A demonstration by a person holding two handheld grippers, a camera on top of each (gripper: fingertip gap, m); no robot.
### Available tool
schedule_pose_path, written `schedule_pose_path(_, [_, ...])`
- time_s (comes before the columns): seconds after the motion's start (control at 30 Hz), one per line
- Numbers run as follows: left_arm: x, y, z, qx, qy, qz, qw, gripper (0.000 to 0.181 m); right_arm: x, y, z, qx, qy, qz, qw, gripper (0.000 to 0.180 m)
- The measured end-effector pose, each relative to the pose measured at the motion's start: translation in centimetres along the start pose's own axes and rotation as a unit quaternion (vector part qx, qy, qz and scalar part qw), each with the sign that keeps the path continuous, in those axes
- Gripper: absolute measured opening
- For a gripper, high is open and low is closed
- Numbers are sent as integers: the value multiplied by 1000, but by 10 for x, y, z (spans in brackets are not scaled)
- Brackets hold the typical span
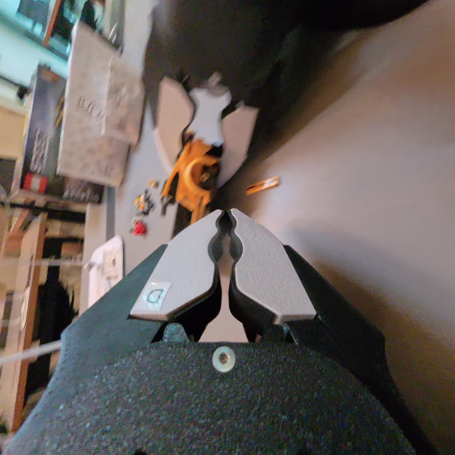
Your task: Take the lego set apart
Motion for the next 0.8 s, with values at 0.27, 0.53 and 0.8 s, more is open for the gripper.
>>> schedule_pose_path(0.27, [-10, -14, -26, -40, -82, 50, 995, 18, 2, -2, 5, -1, 7, 9, 1000, 43])
schedule_pose_path(0.53, [-8, -17, -26, -36, -60, 66, 995, 10, 4, -2, 6, -27, 19, 28, 999, 43])
schedule_pose_path(0.8, [-8, -11, -21, -47, -75, 47, 995, 7, 3, -5, 6, 3, 6, 0, 1000, 43])
Point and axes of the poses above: each gripper's, where its closed fingertips meet, x back along the fingers, z out of its top, y = z × x across the jaws, the point moved 6 cm from there along x, back along the fingers, and after that the axes turned 1 degree about -z, right-handed, at the moved point
